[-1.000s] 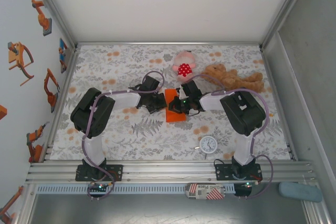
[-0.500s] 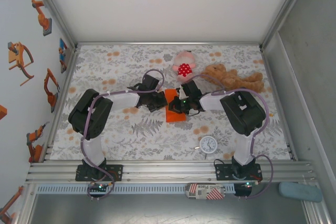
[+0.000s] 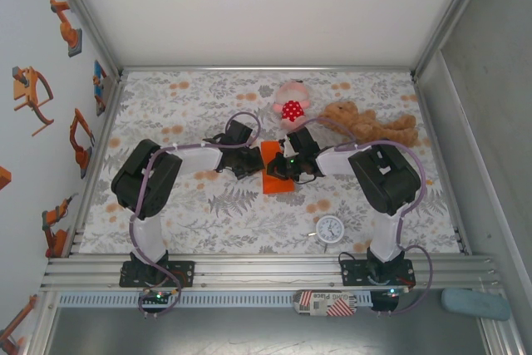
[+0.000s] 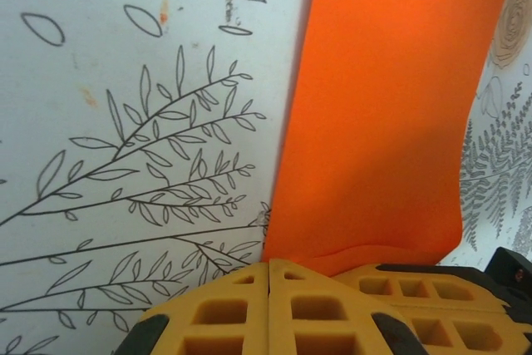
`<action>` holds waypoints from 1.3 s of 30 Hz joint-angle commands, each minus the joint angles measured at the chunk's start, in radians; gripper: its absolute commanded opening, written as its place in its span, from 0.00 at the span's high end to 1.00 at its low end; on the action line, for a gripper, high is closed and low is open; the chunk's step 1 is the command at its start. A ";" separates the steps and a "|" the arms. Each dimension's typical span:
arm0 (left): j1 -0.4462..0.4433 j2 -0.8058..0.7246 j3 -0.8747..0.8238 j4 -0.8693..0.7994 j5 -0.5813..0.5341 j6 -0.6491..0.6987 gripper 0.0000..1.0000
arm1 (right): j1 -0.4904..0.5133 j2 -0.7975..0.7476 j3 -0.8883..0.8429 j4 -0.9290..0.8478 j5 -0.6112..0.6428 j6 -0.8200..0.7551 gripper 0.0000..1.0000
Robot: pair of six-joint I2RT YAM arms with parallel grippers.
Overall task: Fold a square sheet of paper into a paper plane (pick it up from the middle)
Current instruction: Fold the triangle a second time at the center of the table.
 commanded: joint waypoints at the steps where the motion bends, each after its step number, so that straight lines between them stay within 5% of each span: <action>1: -0.007 0.032 -0.005 -0.034 0.009 0.020 1.00 | -0.005 0.019 0.000 -0.064 0.037 0.000 1.00; 16: -0.007 0.062 -0.002 -0.116 -0.042 0.042 1.00 | -0.018 -0.164 0.011 -0.104 0.040 -0.055 1.00; 39: -0.007 0.039 0.047 -0.156 -0.055 0.062 1.00 | -0.047 -0.039 -0.112 -0.071 0.105 -0.043 1.00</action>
